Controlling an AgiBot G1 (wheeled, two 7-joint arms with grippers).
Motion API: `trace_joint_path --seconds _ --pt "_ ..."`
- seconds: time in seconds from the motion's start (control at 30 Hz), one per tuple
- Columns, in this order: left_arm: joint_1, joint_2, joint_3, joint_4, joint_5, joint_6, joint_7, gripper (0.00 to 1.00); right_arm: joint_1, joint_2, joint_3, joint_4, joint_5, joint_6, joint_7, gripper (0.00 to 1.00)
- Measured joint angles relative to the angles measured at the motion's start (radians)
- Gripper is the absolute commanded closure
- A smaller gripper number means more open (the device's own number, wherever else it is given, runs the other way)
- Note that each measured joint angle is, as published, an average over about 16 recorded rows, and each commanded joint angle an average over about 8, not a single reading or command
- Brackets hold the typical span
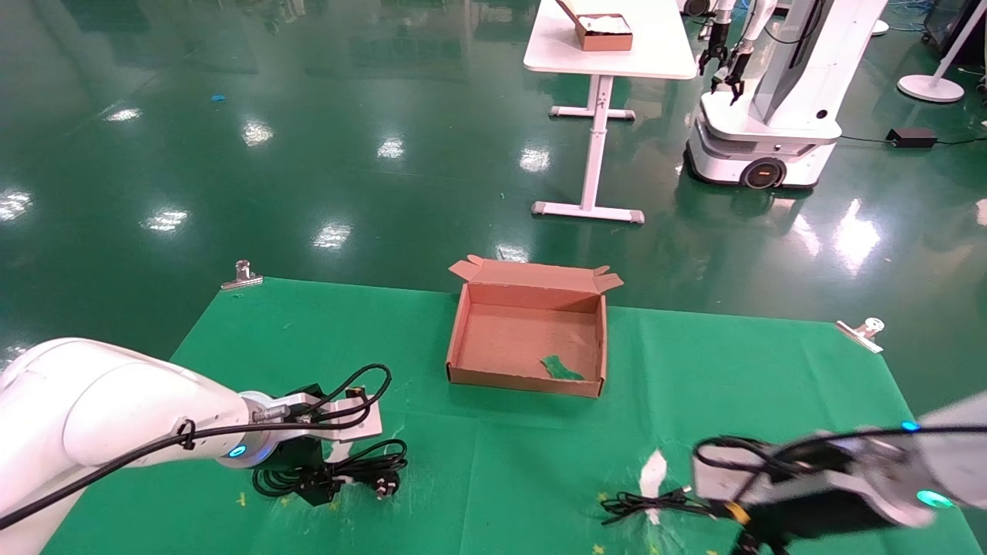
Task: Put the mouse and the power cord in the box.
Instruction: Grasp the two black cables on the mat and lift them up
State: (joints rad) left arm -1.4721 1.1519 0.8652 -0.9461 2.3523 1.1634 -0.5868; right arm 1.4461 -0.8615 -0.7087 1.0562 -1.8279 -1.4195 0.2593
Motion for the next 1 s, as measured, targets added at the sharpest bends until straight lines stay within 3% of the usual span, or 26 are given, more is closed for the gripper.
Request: trace_joint_path --seconds 0.37,0.4,0.47,0.63,0.67,0.73,1.0 --pt "0.000 0.000 0.000 0.001 0.000 0.000 0.001 0.00 0.111 -0.235 -0.067 -0.401 -0.113 0.100 -0.181 0.00" --pt "0.000 0.000 0.000 0.001 0.000 0.000 0.001 0.06 0.118 -0.250 -0.071 -0.432 -0.118 0.108 -0.191 0.01" --pt "0.000 0.000 0.000 0.001 0.000 -0.001 0.001 0.31 0.130 -0.276 -0.076 -0.490 -0.127 0.123 -0.210 0.18" --pt "0.000 0.001 0.000 0.002 0.000 -0.001 0.001 0.94 0.150 -0.317 -0.084 -0.590 -0.140 0.150 -0.241 0.81" --pt "0.000 0.001 0.000 0.002 0.000 -0.001 0.001 1.00 0.153 -0.322 -0.085 -0.603 -0.142 0.153 -0.245 0.92" --pt "0.000 0.001 0.000 0.002 0.000 -0.001 0.001 1.00 0.157 -0.329 -0.087 -0.622 -0.144 0.158 -0.251 1.00" --pt "0.000 0.001 0.000 0.002 0.000 -0.002 0.001 1.00 0.159 -0.333 -0.088 -0.634 -0.147 0.162 -0.254 1.00"
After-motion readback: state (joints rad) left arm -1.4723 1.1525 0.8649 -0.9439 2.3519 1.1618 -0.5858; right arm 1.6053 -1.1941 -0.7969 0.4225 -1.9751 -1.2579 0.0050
